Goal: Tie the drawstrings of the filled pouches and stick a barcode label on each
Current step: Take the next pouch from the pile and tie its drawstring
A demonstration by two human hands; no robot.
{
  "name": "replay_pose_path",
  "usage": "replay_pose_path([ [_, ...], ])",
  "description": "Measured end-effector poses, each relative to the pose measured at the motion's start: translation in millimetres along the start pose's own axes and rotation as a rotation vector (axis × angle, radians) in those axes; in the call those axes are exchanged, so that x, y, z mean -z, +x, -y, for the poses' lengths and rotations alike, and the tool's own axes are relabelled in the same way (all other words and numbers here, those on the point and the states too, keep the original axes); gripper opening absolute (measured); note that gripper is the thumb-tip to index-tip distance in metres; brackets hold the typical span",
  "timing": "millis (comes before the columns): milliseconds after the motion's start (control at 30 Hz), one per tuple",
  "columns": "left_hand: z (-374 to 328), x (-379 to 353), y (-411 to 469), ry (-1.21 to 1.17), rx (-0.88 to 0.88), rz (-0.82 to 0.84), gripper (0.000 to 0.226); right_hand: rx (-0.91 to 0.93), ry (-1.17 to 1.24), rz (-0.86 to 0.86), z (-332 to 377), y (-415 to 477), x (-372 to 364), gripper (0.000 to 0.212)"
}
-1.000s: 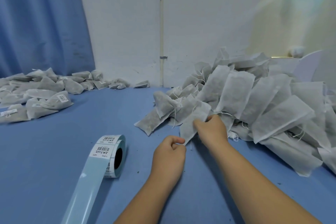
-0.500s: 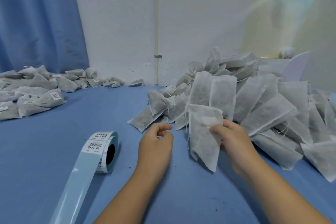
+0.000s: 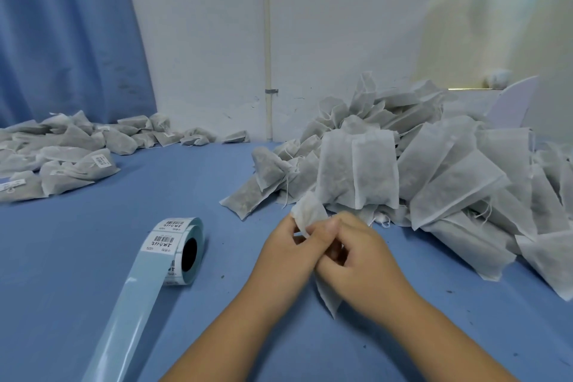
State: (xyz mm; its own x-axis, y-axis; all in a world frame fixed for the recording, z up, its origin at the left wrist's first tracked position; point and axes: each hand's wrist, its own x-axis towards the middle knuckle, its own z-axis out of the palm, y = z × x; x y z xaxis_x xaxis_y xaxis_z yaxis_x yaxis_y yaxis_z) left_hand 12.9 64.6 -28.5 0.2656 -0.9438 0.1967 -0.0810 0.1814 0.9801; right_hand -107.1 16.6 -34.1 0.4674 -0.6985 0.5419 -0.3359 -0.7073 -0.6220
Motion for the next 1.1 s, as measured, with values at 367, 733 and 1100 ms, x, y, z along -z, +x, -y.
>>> replay_pose_path([
  [367, -1.9, 17.2, 10.2, -0.172, 0.126, -0.23, 0.022, -0.255, 0.378, -0.225, -1.9, 8.2, 17.2, 0.023],
  [733, -7.3, 20.5, 4.6, -0.084, 0.116, -0.008, 0.028, -0.263, 0.484, -0.066, 10.5, 7.7, 25.0, 0.026],
  [1100, -12.2, 21.8, 0.3, 0.295, -0.054, 0.053, 0.055, -0.219, 0.366, -0.002, 10.0, 6.9, 34.0, 0.018],
])
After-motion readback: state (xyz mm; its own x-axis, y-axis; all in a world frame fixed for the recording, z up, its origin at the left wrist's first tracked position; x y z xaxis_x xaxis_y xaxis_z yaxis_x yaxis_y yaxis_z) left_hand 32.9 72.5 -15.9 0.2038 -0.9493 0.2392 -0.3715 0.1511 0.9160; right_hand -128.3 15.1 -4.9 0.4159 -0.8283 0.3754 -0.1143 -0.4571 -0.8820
